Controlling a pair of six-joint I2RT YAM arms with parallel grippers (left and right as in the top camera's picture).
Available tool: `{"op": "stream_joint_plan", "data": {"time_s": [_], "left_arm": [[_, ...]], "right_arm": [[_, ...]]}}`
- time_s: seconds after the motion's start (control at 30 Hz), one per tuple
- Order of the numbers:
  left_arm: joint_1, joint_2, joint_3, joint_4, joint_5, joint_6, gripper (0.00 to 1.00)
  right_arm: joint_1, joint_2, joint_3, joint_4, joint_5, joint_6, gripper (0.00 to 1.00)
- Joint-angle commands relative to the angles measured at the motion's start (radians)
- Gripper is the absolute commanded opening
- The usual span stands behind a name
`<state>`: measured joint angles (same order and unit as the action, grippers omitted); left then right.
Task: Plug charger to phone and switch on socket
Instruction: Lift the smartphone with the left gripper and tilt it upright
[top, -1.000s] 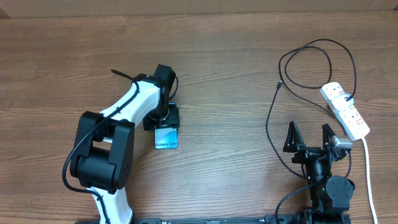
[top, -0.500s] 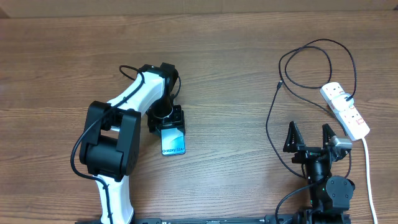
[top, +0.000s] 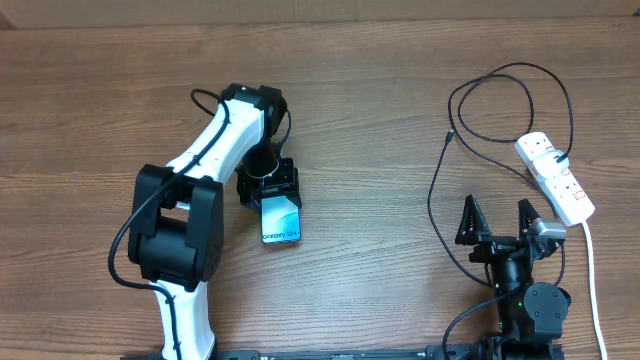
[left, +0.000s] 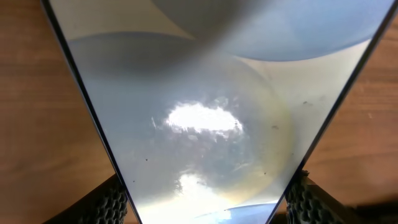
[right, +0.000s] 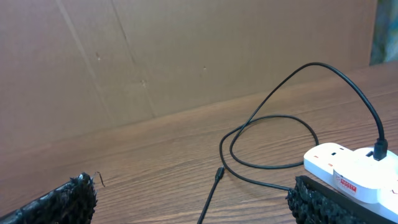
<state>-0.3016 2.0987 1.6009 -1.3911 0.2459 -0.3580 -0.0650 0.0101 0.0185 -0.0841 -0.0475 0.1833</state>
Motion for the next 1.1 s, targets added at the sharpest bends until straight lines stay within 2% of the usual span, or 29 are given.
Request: {"op": "stream_joint_plan", "data": {"time_s": [0.0,0.23,0.47,0.53,0.63,0.77,1.07], "left_arm": [[-0.011,0.005,0.068,-0.05,0.084,0.055,0.44],[-0.011,0.005,0.174,-0.188,0.224,0.13,0.44],[0.009,0.005,0.23,-0.296,0.394,0.175,0.39],[0.016,0.005,0.229,-0.3,0.462,0.187,0.37],[0.028,0.005,0.229,-0.3,0.558,0.187,0.42],[0.051,0.005,0.229,-0.3,0.624,0.186,0.42],[0.136,0.005,0.229,-0.299,0.802,0.187,0.39]], "right_arm": [[-0.003,-0.007,-0.011,0.003,0.005,-0.001,1.0],[-0.003,-0.007,-0.011,0.003,0.005,-0.001,1.0],[-0.003,-0.007,-0.011,0.003,0.005,-0.001,1.0],[-0.003,-0.007,-0.011,0.003,0.005,-0.001,1.0],[-0.003,-0.007,-0.011,0.003,0.005,-0.001,1.0],[-0.003,-0.007,-0.011,0.003,0.005,-0.001,1.0],[-0.003,-0.007,-0.011,0.003,0.005,-0.001,1.0]]}}
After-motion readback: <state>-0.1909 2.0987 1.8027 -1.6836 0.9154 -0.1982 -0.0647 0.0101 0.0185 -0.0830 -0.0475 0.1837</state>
